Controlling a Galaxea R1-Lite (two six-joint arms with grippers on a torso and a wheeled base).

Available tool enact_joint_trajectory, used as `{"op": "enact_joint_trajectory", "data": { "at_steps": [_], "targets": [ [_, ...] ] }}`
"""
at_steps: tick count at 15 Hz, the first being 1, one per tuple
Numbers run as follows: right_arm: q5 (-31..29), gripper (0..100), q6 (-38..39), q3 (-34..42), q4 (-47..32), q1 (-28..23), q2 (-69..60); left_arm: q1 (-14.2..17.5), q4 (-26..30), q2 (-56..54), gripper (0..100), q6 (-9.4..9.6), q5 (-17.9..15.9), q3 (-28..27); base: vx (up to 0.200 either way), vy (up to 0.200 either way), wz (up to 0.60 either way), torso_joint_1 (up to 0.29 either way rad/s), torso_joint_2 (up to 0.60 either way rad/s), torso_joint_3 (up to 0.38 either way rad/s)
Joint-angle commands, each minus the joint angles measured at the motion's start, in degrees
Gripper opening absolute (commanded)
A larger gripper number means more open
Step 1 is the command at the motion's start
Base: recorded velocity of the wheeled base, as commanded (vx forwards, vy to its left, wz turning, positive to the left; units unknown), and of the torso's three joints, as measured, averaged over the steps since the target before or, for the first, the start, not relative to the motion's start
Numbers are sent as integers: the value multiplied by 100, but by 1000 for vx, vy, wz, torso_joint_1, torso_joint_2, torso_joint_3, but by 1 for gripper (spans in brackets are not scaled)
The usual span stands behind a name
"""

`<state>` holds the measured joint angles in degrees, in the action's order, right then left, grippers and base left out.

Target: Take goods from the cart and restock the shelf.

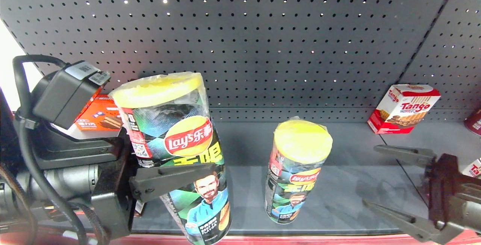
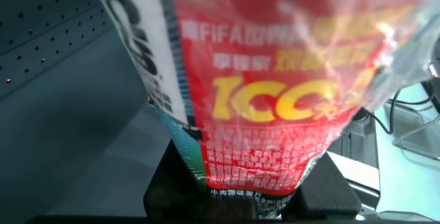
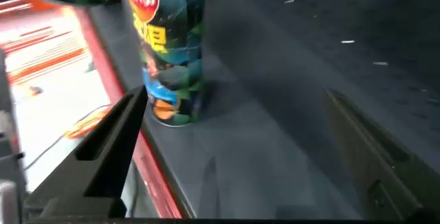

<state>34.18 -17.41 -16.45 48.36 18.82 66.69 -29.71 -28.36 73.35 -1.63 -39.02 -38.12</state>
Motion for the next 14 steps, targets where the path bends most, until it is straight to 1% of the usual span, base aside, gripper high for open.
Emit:
{"op": "enact_joint_trajectory", "data": {
  "at_steps": [1, 2, 3, 5, 7, 8, 9, 10, 11, 12, 13, 14],
  "targets": [
    [-527, 100, 220, -61, -1039, -511, -1994, 0, -3, -5, 0, -4, 0, 15, 0, 0, 0, 0, 0, 0],
    [-702, 100, 291, -69, -1417, -608, -2460, 0, -3, -14, 0, -4, 0, 15, 0, 0, 0, 0, 0, 0],
    [-1019, 100, 440, -61, -2155, -784, -3330, 0, -3, -23, 0, -4, 0, 15, 0, 0, 0, 0, 0, 0],
    [-1362, 100, 721, -17, -3289, -1012, -4472, 0, -3, -31, 0, -4, 0, 15, 0, 0, 0, 0, 0, 0],
    [-1555, 100, 932, 27, -4247, -1118, -5290, -17, -3, -31, 0, -4, 0, 6, 0, 0, 0, 0, 0, 0],
    [-1599, 100, 967, 80, -4502, -1135, -5509, -35, -3, -31, 0, 5, 9, 15, 0, 0, 0, 0, 0, 0],
    [-1687, 100, 1011, 335, -4924, -1153, -6002, -44, -3, -58, 0, 23, 9, 15, 0, 0, 0, 0, 0, 0],
    [-1889, 100, 1003, 660, -4845, -1153, -6054, -44, -3, -110, 0, 14, 9, 15, 0, 0, 0, 0, 0, 0],
    [-2021, 100, 1011, 757, -4748, -1153, -6054, -44, -3, -128, 0, 14, 9, 24, 0, 0, 0, 0, 0, 0],
    [-2434, 100, 1020, 1187, -4458, -1153, -6045, -44, 5, -190, 0, 14, 9, 68, 0, 0, 0, 0, 0, 0],
    [-2979, 100, 1020, 1539, -4300, -1153, -6045, -44, 5, -216, 0, 14, 9, 85, 0, 0, 0, 0, 0, 0],
    [-3779, 100, 1029, 1645, -4282, -1153, -6045, -44, 5, -260, 0, 14, 9, 121, 0, 0, 0, 0, 0, 0]
  ]
}}
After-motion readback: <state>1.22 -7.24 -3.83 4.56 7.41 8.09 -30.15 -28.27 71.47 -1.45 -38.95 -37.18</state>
